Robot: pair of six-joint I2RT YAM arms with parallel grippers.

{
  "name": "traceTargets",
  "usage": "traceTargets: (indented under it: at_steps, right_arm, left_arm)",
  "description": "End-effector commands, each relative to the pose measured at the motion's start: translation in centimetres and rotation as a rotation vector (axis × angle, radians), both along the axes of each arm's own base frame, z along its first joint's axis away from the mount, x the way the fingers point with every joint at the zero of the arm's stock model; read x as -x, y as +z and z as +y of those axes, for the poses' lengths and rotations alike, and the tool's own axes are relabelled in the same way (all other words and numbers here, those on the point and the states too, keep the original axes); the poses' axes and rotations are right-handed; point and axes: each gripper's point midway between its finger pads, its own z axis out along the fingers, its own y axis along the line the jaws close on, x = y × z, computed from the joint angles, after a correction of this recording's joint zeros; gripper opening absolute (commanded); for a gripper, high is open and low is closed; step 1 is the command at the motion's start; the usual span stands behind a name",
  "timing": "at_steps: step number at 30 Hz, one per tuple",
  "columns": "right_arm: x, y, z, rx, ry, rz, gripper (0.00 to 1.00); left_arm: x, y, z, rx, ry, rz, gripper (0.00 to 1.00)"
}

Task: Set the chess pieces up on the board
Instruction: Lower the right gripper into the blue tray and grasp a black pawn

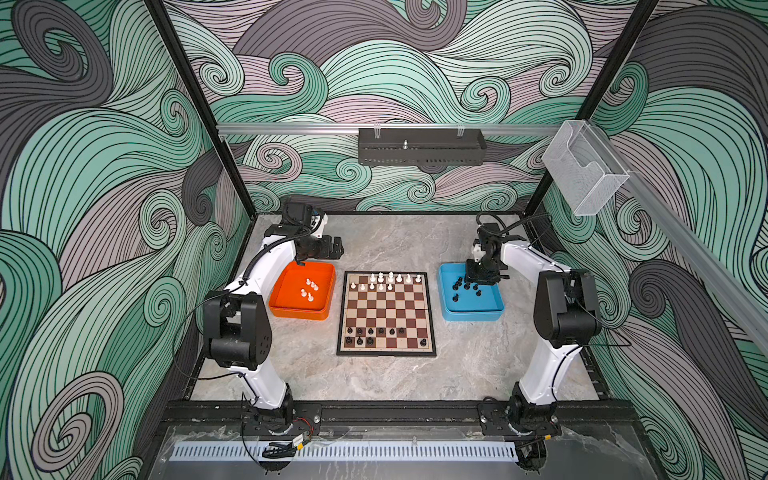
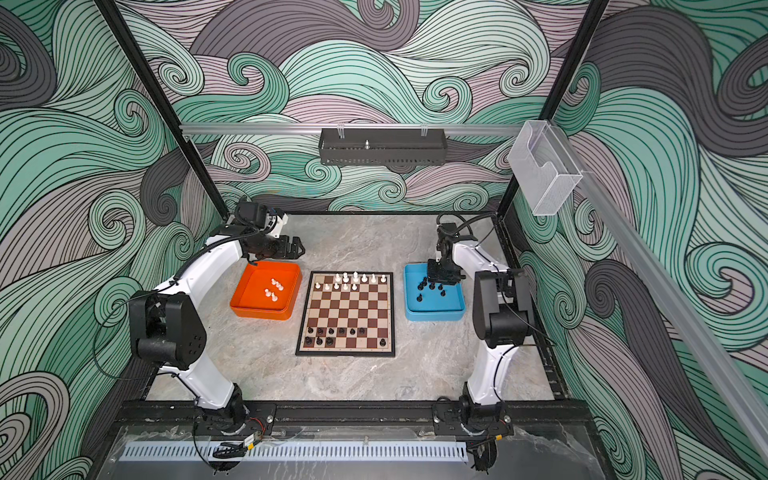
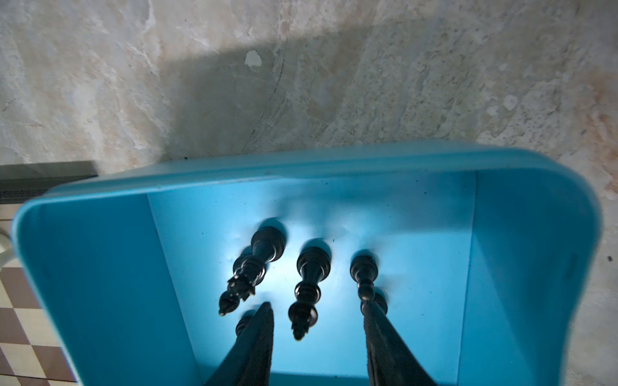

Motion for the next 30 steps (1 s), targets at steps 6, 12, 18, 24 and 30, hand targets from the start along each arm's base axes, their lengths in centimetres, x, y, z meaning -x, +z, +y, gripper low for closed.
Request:
traceTargets:
  at_steps: [6, 12, 18, 24, 30]
  right_arm:
    - [-0.59, 0.18, 0.80, -0.028, -0.002, -0.014, 0.41]
    - [-0.56, -0.10, 1.05, -0.032, 0.006, -0.006, 0.37]
    - [-0.55, -0.37, 1.25, -0.033, 0.009, 0.004, 0.33]
    - [-0.63, -0.48, 1.20, -0.028, 0.006, 0.005, 0.31]
    - [-0.69, -0.56, 1.26, -0.028, 0.004, 0.008, 0.24]
  left_arm:
    - [0.18, 0.77, 0.10, -0.024, -0.006, -0.007, 0.99]
    - [0.14, 0.53, 0.05, -0.024, -0.007, -0.002, 0.99]
    - [0.14, 0.28, 0.00, -0.023, -0.009, 0.005, 0.99]
    - [0.00, 0.29, -0.27, -0.009, -0.014, 0.008, 0.99]
    - [-0.02, 0.25, -0.43, 0.000, -0.019, 0.010, 0.99]
